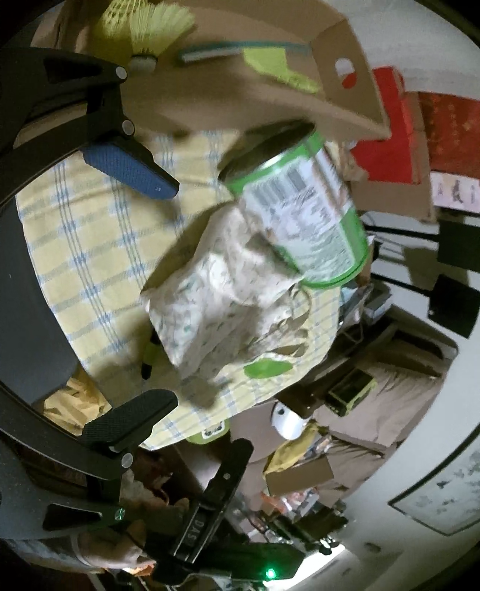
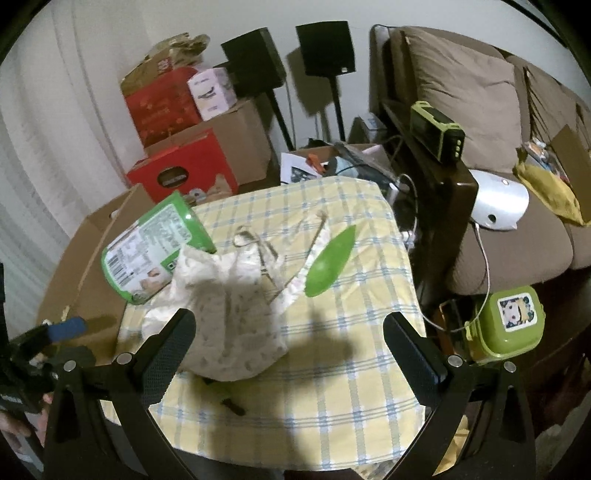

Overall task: Organize objects
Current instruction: 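Move the left gripper to the white patterned cloth bag and grasp it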

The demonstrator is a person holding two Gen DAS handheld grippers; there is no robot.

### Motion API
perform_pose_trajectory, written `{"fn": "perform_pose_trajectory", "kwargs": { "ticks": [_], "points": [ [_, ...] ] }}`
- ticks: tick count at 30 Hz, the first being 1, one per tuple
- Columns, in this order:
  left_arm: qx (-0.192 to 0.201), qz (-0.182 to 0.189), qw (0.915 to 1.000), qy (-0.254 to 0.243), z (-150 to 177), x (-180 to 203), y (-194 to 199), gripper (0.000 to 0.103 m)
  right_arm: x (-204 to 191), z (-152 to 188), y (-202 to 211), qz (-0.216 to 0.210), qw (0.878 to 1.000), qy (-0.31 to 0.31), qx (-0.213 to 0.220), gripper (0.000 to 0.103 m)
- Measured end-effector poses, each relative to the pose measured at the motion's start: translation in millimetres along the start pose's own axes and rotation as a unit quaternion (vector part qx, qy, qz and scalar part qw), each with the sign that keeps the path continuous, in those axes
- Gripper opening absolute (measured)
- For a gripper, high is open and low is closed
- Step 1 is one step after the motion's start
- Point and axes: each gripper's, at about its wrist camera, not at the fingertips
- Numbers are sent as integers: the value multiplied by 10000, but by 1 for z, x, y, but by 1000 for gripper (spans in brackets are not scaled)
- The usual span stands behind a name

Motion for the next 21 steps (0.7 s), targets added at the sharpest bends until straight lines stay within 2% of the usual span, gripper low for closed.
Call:
{"fn": "perform_pose_trajectory", "kwargs": {
  "ticks": [5, 9, 11, 12, 17, 19, 21],
  "points": [
    [-235, 92, 9996, 86, -5, 10, -23, 103, 10, 3, -3, 96, 9999, -84, -34, 102],
    [-416, 22, 9990, 179, -9, 11, -39, 91, 17, 6, -6, 119, 9998, -124, -71, 102],
    [-567, -12, 9982, 196, -9, 10, -47, 80, 19, 7, -8, 128, 9998, -144, -95, 102],
    [-605, 5, 9979, 214, -9, 9, -50, 70, 20, 8, -9, 132, 9997, -154, -107, 102],
    [-735, 206, 9962, 417, -10, 4, -59, 50, 25, 11, -13, 138, 9996, -183, -153, 102],
    [-722, 209, 9961, 467, -11, 3, -60, 24, 28, 13, -16, 145, 9995, -215, -182, 102],
    [-681, 192, 9963, 494, -12, 1, -58, 11, 31, 15, -17, 152, 9994, -247, -207, 102]
  ]
}}
Point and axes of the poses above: each gripper's, at about its wrist camera, not at the fingertips, and y roughly against the way its jaws point, x to its right, z to its underside, and after that the axes turned 1 degree about x, right-handed
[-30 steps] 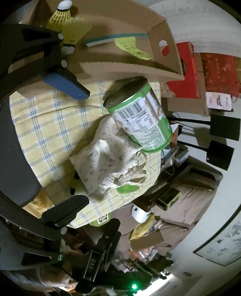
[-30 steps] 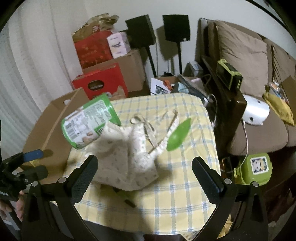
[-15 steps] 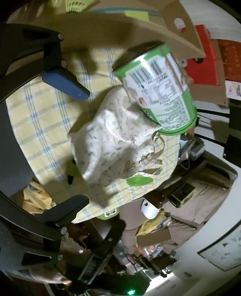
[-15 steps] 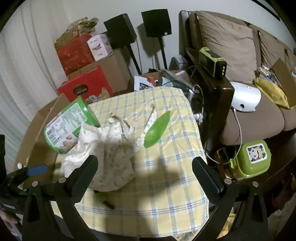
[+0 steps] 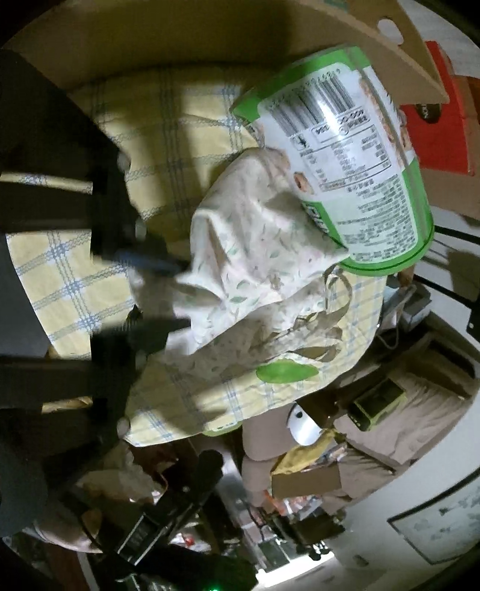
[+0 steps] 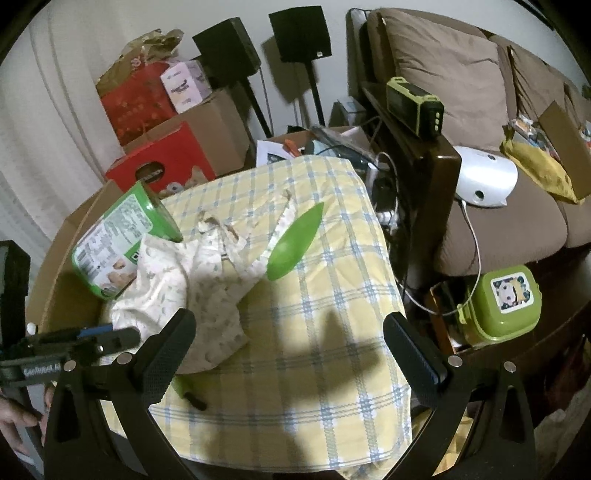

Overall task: Organize objects
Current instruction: 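Move the left gripper to the white patterned cloth bag and grasp it, then lift the cloth bag with the left gripper while the right gripper grasps the green plastic scoop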

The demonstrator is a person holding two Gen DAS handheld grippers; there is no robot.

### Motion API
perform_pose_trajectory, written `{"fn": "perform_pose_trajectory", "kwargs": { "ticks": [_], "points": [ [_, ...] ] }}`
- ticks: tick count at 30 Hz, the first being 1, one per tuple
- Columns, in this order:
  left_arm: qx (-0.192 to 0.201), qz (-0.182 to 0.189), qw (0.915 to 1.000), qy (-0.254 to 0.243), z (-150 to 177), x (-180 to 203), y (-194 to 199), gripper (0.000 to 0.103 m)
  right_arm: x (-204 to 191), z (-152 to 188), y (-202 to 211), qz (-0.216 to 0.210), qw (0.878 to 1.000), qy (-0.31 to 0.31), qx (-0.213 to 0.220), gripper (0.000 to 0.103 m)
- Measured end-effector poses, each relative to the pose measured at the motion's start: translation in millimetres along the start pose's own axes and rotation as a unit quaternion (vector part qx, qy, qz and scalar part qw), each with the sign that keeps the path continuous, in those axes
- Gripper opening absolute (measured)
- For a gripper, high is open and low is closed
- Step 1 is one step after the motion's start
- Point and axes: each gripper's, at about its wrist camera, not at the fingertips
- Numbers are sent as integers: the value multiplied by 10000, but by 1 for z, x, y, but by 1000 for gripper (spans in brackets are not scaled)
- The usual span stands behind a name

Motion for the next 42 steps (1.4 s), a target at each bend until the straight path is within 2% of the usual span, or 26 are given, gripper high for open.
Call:
{"fn": "perform_pose_trajectory", "kwargs": {
  "ticks": [4, 9, 17, 27, 30, 35, 40, 42],
  "points": [
    [216, 86, 9997, -27, -2, 3, 12, 6, 3, 2, -2, 22, 10000, -10, -20, 102],
    [592, 424, 9973, -93, -13, 11, 39, 5, 3, 2, -3, 20, 10000, -11, -19, 102],
    [1394, 903, 9858, -240, -46, 30, 114, 5, 8, -2, 3, 5, 9999, -128, 89, 101],
    [2143, 1071, 9706, -238, -53, 24, 189, 5, 11, -11, 4, -2, 9996, -275, 119, 98],
    [2354, 1113, 9653, -196, -52, 18, 210, 5, 6, -13, 2, -60, 9997, -235, 89, 94],
    [2734, 1127, 9552, -103, -48, 7, 244, 5, -14, -17, -9, -134, 9999, 44, -33, 80],
    [3003, 990, 9486, -106, -44, -3, 272, 5, -19, -27, -27, -86, 9998, 64, -181, 74],
    [3101, 958, 9458, -83, -41, -8, 281, 5, -18, -33, -36, 61, 9997, 27, -227, 74]
  ]
}}
Point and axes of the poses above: each gripper's, at about its wrist camera, not at the fingertips, and y roughly against the way its jaws point, x to its right, z to its underside, and after that the axes turned 1 degree about x, right-handed
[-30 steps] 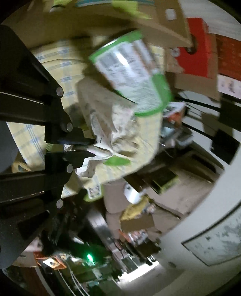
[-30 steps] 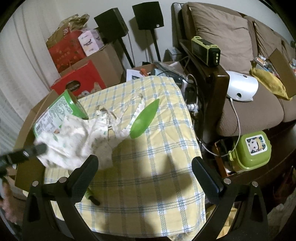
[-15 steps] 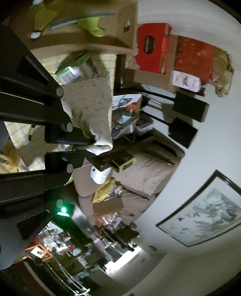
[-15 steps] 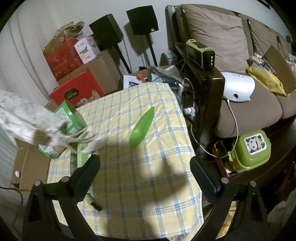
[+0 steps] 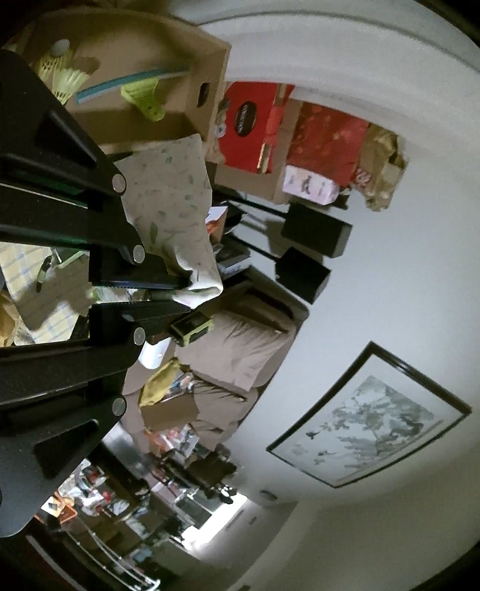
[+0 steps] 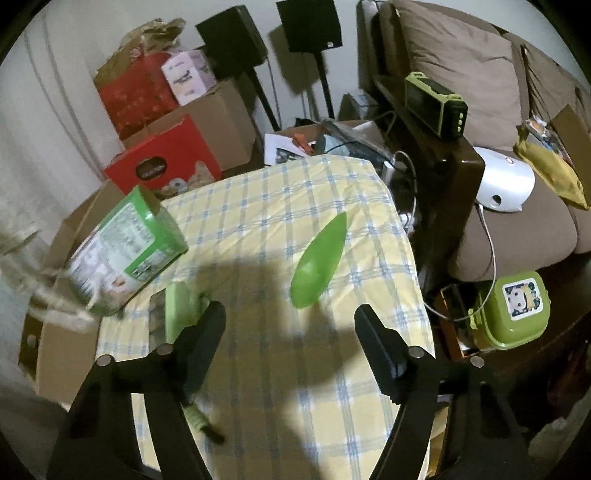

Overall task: Organize objects
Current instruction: 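Lift the cloth bag with the left gripper while the right gripper grasps the green plastic scoop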

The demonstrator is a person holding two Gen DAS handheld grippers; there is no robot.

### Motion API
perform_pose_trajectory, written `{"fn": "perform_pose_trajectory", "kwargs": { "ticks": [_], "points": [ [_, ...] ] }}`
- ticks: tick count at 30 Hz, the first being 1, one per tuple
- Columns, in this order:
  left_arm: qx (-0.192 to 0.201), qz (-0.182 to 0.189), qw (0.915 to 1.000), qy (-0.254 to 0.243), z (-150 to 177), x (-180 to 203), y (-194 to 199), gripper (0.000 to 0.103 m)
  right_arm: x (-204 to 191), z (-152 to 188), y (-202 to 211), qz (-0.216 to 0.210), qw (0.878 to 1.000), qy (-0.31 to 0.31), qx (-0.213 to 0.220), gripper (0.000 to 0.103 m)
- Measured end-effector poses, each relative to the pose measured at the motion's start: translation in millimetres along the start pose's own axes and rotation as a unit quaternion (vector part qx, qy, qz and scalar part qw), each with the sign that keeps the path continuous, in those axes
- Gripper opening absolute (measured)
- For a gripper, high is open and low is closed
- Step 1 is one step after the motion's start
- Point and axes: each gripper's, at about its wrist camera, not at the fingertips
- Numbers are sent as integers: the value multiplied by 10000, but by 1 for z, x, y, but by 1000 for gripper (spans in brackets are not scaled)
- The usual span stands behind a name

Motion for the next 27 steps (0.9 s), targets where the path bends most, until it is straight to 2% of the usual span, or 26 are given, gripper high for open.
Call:
{"fn": "perform_pose_trajectory", "kwargs": {
  "ticks": [3, 14, 15, 17, 24, 26, 27],
  "points": [
    [63, -55, 10000, 3, -1, -4, 8, 5, 3, -10, -15, 231, 9997, -64, -94, 72],
    [70, -157, 9997, 157, -2, -24, 13, 5, 3, -24, -59, 498, 9974, -416, -329, 69],
    [83, -162, 9997, 162, -2, -25, 14, 5, 3, -25, -63, 523, 9971, -428, -359, 67],
    [107, -171, 9997, 157, -4, -26, 16, 5, 3, -25, -69, 489, 9966, -511, -416, 55],
    [105, -174, 9996, 212, -6, -33, 18, 5, 0, -22, -80, 793, 9954, -385, -382, 47],
    [96, -137, 9995, 256, -6, -35, 17, 5, -2, -22, -82, 975, 9942, -217, -392, 36],
    [99, -129, 9995, 275, -7, -36, 17, 5, -3, -22, -82, 976, 9943, -171, -385, 36]
  ]
}}
Point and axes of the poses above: each gripper's, at about its wrist camera, not at the fingertips, and y roughly against the way its jaws point, x to its right, z to its underside, and after that the axes turned 1 degree about x, right-handed
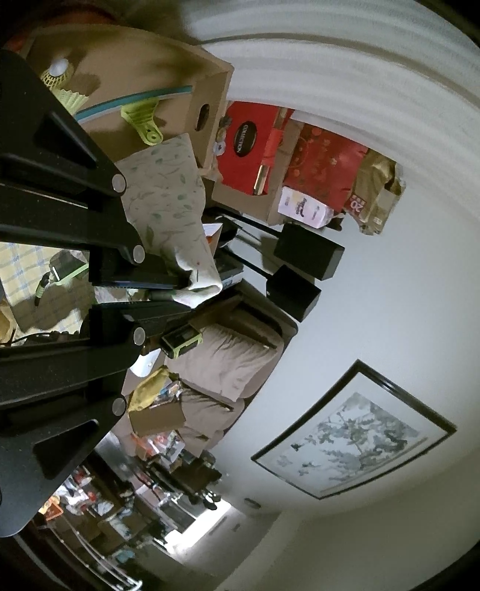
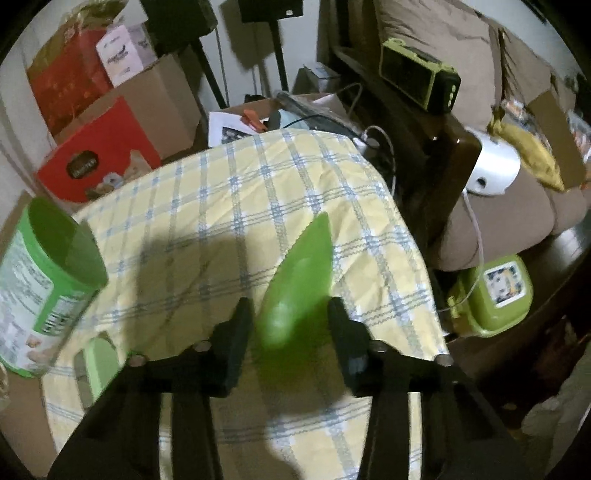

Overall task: Organize objects
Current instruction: 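Lift the cloth bag with the left gripper while the right gripper grasps the green plastic scoop, then carry the cloth bag over the box with the left gripper while the right gripper carries the scoop there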

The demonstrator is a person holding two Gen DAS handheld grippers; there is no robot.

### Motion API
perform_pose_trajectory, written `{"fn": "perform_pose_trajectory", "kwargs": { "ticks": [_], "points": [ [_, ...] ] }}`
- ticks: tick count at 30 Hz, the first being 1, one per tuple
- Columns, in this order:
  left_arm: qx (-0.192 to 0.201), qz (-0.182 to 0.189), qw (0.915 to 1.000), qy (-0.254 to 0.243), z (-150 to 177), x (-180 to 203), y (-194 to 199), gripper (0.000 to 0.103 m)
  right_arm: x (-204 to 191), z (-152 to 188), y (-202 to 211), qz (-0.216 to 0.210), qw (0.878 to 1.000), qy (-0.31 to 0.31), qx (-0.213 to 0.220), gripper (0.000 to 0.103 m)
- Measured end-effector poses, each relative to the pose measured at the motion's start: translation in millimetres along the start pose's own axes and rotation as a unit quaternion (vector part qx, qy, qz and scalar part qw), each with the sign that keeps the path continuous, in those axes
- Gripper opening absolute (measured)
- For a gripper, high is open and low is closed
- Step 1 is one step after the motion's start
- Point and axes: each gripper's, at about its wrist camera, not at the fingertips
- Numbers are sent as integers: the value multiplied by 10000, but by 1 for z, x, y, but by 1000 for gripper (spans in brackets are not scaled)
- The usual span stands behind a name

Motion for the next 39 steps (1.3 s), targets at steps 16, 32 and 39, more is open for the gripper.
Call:
{"fn": "perform_pose_trajectory", "kwargs": {
  "ticks": [16, 32, 39],
  "points": [
    [243, -164, 9995, -143, -21, 7, 18, 5, -3, -13, 68, -472, 9976, 139, 497, 34],
    [325, -895, 9955, 12, -45, -46, 36, 5, -93, -24, 158, -1378, 9805, 1030, 944, 34],
    [23, -1384, 9900, 252, -36, -93, 13, 5, -146, -15, 181, -1811, 9674, 1500, 942, 34]
  ]
}}
Point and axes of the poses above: each gripper's, at about its wrist camera, not at the fingertips, and y roughly against the way its jaws point, x to its right, z to its underside, and after that the axes turned 1 degree about x, right-handed
